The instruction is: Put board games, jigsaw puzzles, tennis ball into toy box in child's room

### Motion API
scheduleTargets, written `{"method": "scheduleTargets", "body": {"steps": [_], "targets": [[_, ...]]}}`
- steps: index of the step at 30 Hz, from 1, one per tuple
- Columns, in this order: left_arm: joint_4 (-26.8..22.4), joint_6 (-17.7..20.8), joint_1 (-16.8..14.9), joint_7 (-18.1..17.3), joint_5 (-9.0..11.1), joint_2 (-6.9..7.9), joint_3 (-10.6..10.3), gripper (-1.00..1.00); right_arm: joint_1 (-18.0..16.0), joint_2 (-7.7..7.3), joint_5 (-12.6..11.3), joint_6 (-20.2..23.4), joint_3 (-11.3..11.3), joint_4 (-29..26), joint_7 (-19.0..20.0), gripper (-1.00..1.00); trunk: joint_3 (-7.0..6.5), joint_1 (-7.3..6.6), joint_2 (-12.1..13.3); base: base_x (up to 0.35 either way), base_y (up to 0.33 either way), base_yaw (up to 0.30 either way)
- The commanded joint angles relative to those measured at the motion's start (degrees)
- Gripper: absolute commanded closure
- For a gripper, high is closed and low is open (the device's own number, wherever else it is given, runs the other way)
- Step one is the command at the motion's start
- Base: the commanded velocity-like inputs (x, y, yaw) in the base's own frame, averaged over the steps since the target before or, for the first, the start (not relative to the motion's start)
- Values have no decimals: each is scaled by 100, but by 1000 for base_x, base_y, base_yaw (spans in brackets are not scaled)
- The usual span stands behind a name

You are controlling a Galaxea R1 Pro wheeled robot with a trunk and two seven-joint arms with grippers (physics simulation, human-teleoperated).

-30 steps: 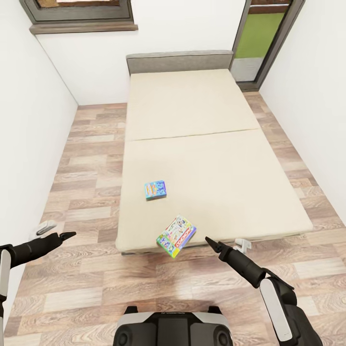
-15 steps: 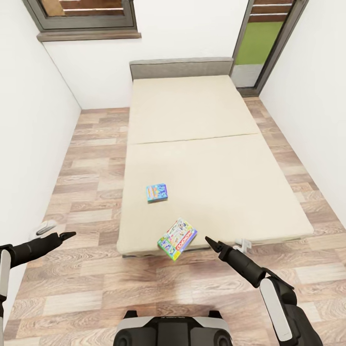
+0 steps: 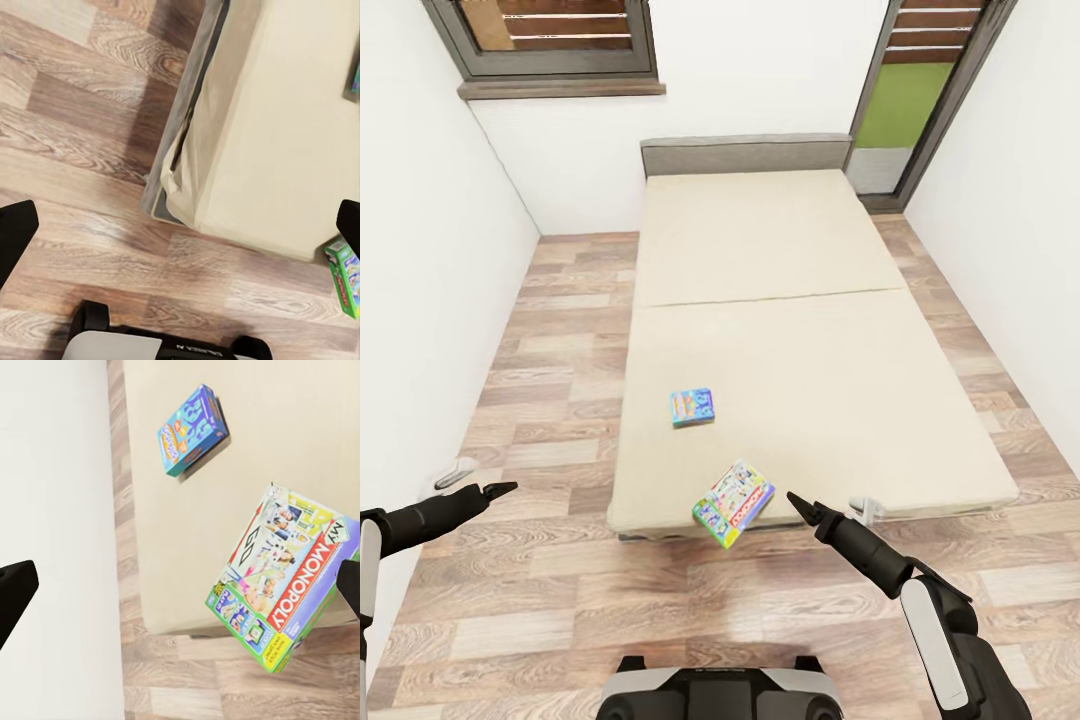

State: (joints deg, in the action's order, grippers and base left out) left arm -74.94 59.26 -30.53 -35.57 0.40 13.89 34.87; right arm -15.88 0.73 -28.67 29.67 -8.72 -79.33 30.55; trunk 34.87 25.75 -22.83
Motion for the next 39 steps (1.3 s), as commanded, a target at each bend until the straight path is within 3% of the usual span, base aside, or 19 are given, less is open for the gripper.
{"method": "scheduleTargets", "body": {"steps": [1, 20, 39], "targets": [[-4, 43, -5, -20, 1, 0, 14, -100, -3, 6, -34, 48, -16, -2, 10, -100, -3, 3, -9, 0, 0, 70], [-12, 51, -5, -46, 4, 0, 46, -100, -3, 6, -31, 40, 154, 5, 4, -100, -184, 3, -9, 0, 0, 71], [-12, 51, -5, -47, 4, 0, 30, -100, -3, 6, -34, 39, 183, 21, -4, -100, -366, 3, -9, 0, 0, 82]]}}
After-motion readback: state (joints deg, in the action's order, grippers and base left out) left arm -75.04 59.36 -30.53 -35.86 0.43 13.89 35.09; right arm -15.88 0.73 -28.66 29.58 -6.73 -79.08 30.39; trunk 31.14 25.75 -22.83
